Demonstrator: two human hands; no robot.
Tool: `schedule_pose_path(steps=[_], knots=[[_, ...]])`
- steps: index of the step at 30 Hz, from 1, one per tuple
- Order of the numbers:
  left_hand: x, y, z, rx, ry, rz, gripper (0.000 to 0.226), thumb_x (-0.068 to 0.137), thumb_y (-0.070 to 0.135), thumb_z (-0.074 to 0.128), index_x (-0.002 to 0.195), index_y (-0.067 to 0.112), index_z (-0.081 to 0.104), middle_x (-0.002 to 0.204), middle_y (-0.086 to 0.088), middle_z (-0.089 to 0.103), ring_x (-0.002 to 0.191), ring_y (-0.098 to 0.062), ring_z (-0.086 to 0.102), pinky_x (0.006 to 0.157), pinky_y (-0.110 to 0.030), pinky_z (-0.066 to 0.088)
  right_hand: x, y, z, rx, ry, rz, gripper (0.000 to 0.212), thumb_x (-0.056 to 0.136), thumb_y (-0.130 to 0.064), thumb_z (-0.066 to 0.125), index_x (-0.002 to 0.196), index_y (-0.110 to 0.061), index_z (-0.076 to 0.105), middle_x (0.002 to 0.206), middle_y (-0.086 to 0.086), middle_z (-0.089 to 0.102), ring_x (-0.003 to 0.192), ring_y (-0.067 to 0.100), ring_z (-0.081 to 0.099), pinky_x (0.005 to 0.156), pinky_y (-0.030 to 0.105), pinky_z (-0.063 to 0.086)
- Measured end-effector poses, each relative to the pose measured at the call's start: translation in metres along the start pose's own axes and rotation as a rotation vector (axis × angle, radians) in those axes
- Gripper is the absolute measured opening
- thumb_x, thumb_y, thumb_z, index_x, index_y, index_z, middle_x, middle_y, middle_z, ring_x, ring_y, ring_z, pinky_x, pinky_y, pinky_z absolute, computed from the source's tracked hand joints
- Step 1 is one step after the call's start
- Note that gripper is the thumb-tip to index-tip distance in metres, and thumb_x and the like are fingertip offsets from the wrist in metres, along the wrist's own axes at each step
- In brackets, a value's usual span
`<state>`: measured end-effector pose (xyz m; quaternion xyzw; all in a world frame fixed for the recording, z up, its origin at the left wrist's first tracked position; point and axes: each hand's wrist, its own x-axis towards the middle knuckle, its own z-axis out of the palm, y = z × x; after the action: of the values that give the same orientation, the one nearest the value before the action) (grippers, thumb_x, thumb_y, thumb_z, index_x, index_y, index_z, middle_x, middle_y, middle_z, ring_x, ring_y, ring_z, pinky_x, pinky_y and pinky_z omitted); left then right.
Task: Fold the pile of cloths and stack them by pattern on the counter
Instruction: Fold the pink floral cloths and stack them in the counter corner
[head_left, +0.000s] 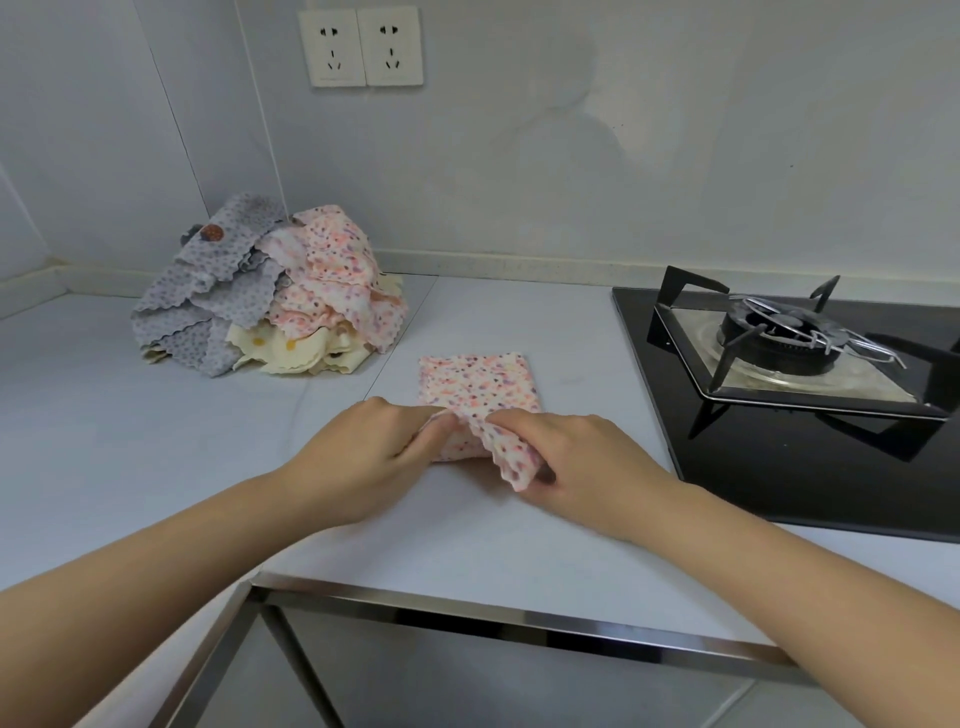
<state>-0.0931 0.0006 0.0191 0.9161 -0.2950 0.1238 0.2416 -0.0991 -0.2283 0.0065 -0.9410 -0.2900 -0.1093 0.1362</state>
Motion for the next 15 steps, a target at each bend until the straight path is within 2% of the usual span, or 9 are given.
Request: schedule_pose_path(steps=[2, 4, 6, 8, 9, 10, 11, 13, 15], knots=[[0.000, -0.003, -0.001, 0.044, -0.019, 0.039, 0.046, 0.086, 0.062, 0.027, 0.067, 0.025, 0.047, 0.054, 0.005, 0.047, 0.054, -0.014, 0.043, 0.052, -0.032, 0.035, 0.000, 0.003, 0.004, 0.039, -0.004, 0.013, 0.044, 0.085, -0.030, 0.053, 0.129, -0.026, 0.056, 0.115, 0.000, 0.067, 0.100, 0.029, 0.062, 0.079, 0.040, 0.050], [-0.005, -0.009, -0.001, 0.168, -0.057, 0.149, 0.036, 0.083, 0.060, 0.043, 0.096, 0.034, 0.064, 0.080, 0.014, 0.068, 0.071, -0.008, 0.059, 0.064, -0.030, 0.049, -0.001, 0.006, 0.004, 0.124, -0.027, 0.022, 0.041, 0.085, -0.032, 0.051, 0.124, -0.026, 0.060, 0.113, 0.000, 0.068, 0.102, 0.026, 0.062, 0.083, 0.041, 0.049], [-0.012, -0.018, 0.000, 0.261, -0.104, 0.240, 0.039, 0.082, 0.049, 0.056, 0.119, 0.037, 0.060, 0.109, 0.021, 0.068, 0.091, -0.003, 0.062, 0.075, -0.024, 0.053, -0.004, 0.010, 0.001, 0.180, -0.097, 0.015, 0.045, 0.085, -0.031, 0.046, 0.128, -0.026, 0.059, 0.125, -0.004, 0.064, 0.115, 0.019, 0.056, 0.096, 0.038, 0.044], [-0.016, -0.025, 0.001, 0.227, -0.088, 0.235, 0.042, 0.081, 0.032, 0.058, 0.123, 0.035, 0.061, 0.118, 0.022, 0.065, 0.100, -0.001, 0.061, 0.081, -0.024, 0.052, -0.006, 0.015, 0.000, 0.191, -0.161, 0.009, 0.044, 0.092, -0.022, 0.049, 0.135, -0.025, 0.054, 0.141, -0.010, 0.052, 0.132, 0.009, 0.042, 0.113, 0.027, 0.028], [-0.017, -0.027, 0.002, 0.190, -0.057, 0.224, 0.041, 0.080, 0.029, 0.054, 0.120, 0.033, 0.064, 0.116, 0.020, 0.066, 0.100, -0.002, 0.061, 0.082, -0.024, 0.053, -0.007, 0.017, 0.000, 0.219, -0.169, 0.013, 0.043, 0.093, -0.017, 0.051, 0.135, -0.025, 0.055, 0.143, -0.012, 0.049, 0.134, 0.005, 0.039, 0.116, 0.022, 0.021], [-0.018, -0.027, 0.001, 0.120, -0.033, 0.187, 0.038, 0.081, 0.030, 0.049, 0.115, 0.031, 0.067, 0.110, 0.018, 0.069, 0.097, -0.004, 0.063, 0.081, -0.026, 0.053, -0.007, 0.020, 0.001, 0.282, -0.153, 0.027, 0.039, 0.092, -0.018, 0.054, 0.130, -0.024, 0.059, 0.139, -0.013, 0.053, 0.132, 0.002, 0.042, 0.115, 0.019, 0.021], [-0.018, -0.024, 0.001, 0.019, -0.017, 0.118, 0.033, 0.084, 0.032, 0.047, 0.109, 0.029, 0.069, 0.102, 0.015, 0.071, 0.091, -0.005, 0.064, 0.078, -0.029, 0.053, -0.007, 0.020, 0.001, 0.375, -0.100, 0.046, 0.034, 0.089, -0.023, 0.056, 0.122, -0.024, 0.065, 0.128, -0.014, 0.061, 0.123, 0.000, 0.051, 0.109, 0.018, 0.030], [-0.009, -0.016, 0.000, -0.173, 0.027, -0.032, 0.016, 0.092, 0.031, 0.053, 0.092, 0.027, 0.069, 0.082, 0.012, 0.069, 0.075, -0.004, 0.062, 0.068, -0.030, 0.049, -0.003, 0.016, -0.003, 0.576, 0.045, 0.130, 0.020, 0.085, -0.029, 0.056, 0.096, -0.026, 0.072, 0.088, -0.014, 0.070, 0.083, 0.004, 0.062, 0.079, 0.024, 0.046], [0.006, -0.010, 0.001, -0.256, 0.122, -0.177, 0.023, 0.095, 0.023, 0.055, 0.073, 0.024, 0.061, 0.064, 0.007, 0.058, 0.059, -0.006, 0.051, 0.059, -0.027, 0.039, 0.009, 0.012, -0.007, 0.657, 0.153, 0.255, 0.016, 0.091, -0.024, 0.058, 0.084, -0.020, 0.071, 0.059, -0.010, 0.056, 0.055, 0.009, 0.047, 0.057, 0.028, 0.037]])
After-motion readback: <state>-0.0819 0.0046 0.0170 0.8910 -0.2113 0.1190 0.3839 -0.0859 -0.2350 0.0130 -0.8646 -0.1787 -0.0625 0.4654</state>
